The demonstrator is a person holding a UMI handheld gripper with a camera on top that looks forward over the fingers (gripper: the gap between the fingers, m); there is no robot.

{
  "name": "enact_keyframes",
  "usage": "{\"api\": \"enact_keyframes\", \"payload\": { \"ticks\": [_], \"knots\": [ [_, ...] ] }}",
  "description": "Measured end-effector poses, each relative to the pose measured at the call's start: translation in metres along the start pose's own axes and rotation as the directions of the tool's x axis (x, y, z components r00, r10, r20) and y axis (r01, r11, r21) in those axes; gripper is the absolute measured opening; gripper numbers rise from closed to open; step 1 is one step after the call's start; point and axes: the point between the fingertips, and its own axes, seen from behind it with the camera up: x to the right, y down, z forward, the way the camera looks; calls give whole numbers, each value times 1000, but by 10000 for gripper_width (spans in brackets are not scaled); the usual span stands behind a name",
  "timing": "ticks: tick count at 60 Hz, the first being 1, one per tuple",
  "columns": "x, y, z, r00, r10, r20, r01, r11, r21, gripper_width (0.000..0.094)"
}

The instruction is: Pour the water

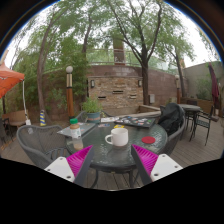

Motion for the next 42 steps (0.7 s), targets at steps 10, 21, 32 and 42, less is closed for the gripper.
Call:
{"api": "enact_keyframes", "payload": {
  "ticks": [10,21,32,42],
  "knots": [
    [-6,6,8,1000,16,-20,-17,999,-34,832],
    [-53,14,37,997,31,67,-27,998,-62,831],
    [-114,10,85,994,-40,104,40,999,5,834],
    [-171,13,147,987,-113,115,109,993,48,812]
  ]
}}
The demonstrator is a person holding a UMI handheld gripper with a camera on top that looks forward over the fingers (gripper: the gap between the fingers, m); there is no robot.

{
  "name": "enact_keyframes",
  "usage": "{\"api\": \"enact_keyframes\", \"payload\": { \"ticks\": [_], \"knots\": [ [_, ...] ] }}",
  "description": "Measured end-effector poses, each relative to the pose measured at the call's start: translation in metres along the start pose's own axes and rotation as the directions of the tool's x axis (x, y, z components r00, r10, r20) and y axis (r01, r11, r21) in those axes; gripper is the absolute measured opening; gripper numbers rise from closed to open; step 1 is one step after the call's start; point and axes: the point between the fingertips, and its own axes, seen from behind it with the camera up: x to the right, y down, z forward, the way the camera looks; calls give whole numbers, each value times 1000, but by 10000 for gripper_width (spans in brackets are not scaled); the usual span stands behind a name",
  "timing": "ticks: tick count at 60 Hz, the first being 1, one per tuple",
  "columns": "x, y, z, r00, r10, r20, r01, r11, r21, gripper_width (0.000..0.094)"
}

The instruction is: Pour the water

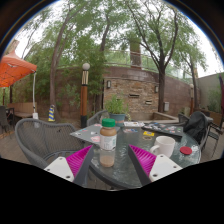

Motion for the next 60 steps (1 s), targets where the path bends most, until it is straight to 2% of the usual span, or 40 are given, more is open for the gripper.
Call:
{"api": "enact_keyframes", "payload": {
  "ticks": [12,15,20,25,28,29,37,49,60],
  "knots": [
    [3,-2,68,990,-33,-137,35,999,9,817],
    [-2,-1,83,989,-14,-148,15,1000,6,815],
    [-12,4,100,993,20,-116,-21,1000,-4,807],
    [-18,-3,113,993,4,-114,-2,1000,20,724],
    [-10,3,115,987,-12,-157,16,1000,22,501],
    [-8,4,116,985,-24,-169,28,999,22,470],
    [2,8,115,979,15,-202,-4,999,52,467],
    [-7,10,119,990,1,-140,1,1000,12,468],
    [-6,13,122,996,36,-84,-35,999,19,365]
  ]
}}
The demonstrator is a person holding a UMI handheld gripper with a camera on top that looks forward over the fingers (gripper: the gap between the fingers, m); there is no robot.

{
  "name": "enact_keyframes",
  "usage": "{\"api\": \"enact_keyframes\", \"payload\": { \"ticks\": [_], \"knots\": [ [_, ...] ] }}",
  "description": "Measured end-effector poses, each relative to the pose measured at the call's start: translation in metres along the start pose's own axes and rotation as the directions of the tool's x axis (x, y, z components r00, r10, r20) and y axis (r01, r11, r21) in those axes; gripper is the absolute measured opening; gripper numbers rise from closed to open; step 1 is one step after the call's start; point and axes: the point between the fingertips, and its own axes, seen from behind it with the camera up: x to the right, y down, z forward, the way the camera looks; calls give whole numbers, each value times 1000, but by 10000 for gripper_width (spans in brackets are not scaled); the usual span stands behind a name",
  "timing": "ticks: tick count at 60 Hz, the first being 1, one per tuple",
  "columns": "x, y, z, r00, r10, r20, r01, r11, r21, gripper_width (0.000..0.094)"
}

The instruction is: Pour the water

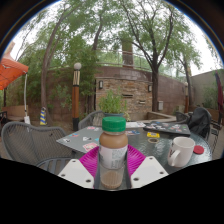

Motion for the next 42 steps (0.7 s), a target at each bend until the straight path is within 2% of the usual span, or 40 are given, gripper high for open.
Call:
{"api": "enact_keyframes", "payload": {
  "ticks": [1,2,11,15,17,23,28,31,35,37,42],
  "knots": [
    [-1,1,0,1000,-5,5,5,1000,-4,365],
    [-2,1,0,1000,-13,12,13,1000,-7,319],
    [2,-17,-2,995,75,61,-75,997,3,318],
    [14,-40,-8,964,254,77,-255,967,4,318],
    [23,-47,-8,914,387,119,-390,921,1,318],
    [51,-73,-12,615,757,220,-764,641,-68,318],
    [68,-82,-18,316,920,231,-931,348,-113,316],
    [90,-82,-12,107,971,213,-975,145,-170,315],
    [106,-79,-8,-81,977,196,-978,-40,-205,316],
    [94,-70,-10,-131,976,174,-973,-93,-210,315],
    [113,-72,-3,-333,930,158,-916,-279,-287,315]
  ]
}}
